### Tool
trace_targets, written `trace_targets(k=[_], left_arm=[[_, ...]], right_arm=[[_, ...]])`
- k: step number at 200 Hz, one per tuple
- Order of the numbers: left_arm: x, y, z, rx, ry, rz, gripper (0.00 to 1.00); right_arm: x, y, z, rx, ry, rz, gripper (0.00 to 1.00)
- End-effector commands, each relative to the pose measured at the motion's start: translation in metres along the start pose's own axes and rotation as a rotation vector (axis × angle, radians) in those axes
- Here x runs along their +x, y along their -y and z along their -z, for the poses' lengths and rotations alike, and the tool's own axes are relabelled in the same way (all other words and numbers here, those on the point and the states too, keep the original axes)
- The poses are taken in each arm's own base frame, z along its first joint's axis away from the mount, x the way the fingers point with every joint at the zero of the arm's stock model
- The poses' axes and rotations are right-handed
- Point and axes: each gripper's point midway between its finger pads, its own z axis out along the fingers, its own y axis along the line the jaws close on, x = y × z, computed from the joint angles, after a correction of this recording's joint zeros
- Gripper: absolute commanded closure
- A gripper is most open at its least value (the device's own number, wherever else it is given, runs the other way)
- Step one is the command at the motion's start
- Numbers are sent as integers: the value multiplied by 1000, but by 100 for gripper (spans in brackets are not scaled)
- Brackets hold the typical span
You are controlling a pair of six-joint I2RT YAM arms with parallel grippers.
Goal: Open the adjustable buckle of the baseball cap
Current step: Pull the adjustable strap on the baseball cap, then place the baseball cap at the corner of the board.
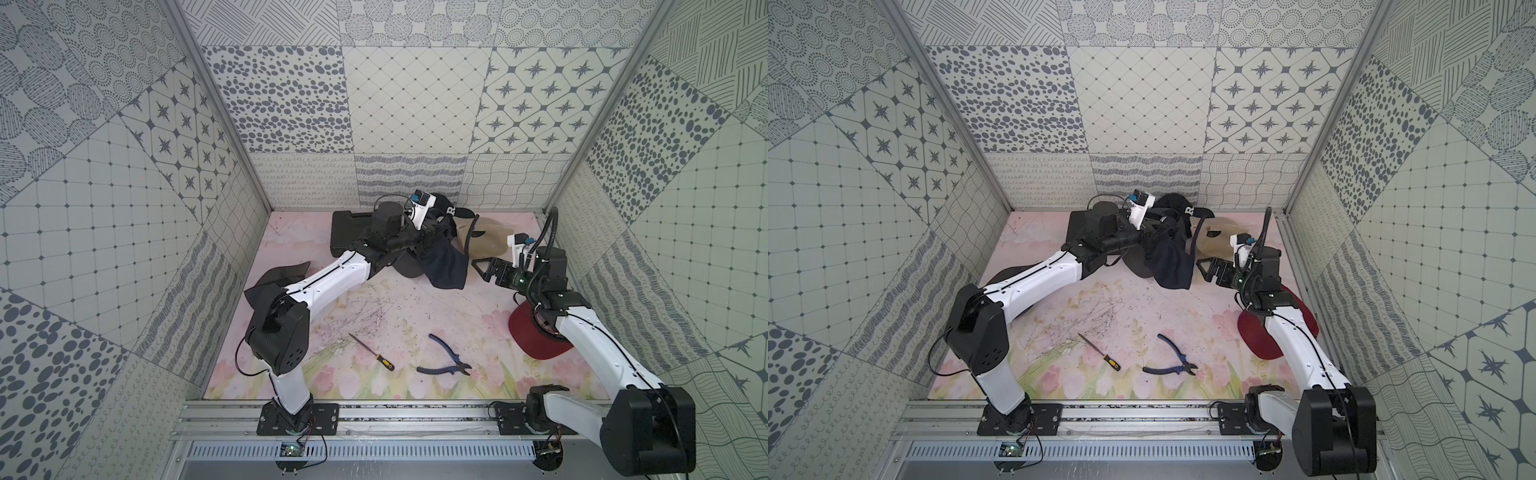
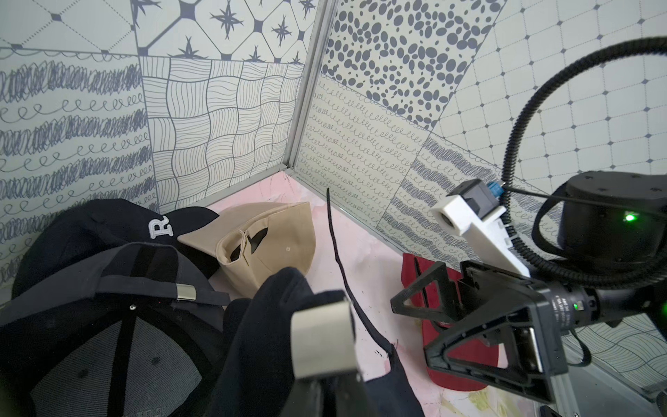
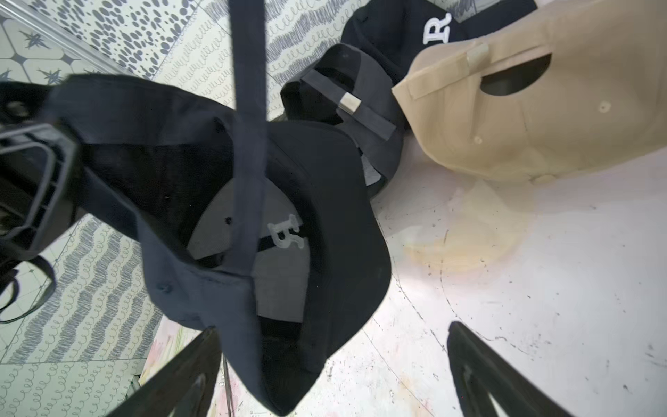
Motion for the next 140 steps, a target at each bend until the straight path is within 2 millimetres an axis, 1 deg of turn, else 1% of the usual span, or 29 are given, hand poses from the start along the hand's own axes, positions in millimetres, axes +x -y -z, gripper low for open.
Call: trace_targets(k=[1, 25, 48, 66, 105, 117, 140], left_arm=[[-40, -8, 18, -57, 65, -99, 100], [-60, -19, 35, -102, 92, -155, 100], [-80, -40, 56, -170, 131, -196, 100], [-96, -59, 75, -228, 156, -208, 100], [-131, -103, 125, -404, 194, -261, 100], [-138, -117, 138, -450, 188, -262, 100], [-145, -154, 168, -548, 191, -221, 100]], right_arm=[[3, 8, -5, 13, -2, -37, 3], [4, 7, -5, 8, -9, -26, 3], [5, 5, -6, -9, -13, -16, 4], [7, 5, -8, -20, -21, -16, 5], [12, 5, -13, -41, -43, -28, 5], [13, 5, -14, -49, -48, -30, 6], [15, 5, -17, -62, -55, -34, 6]])
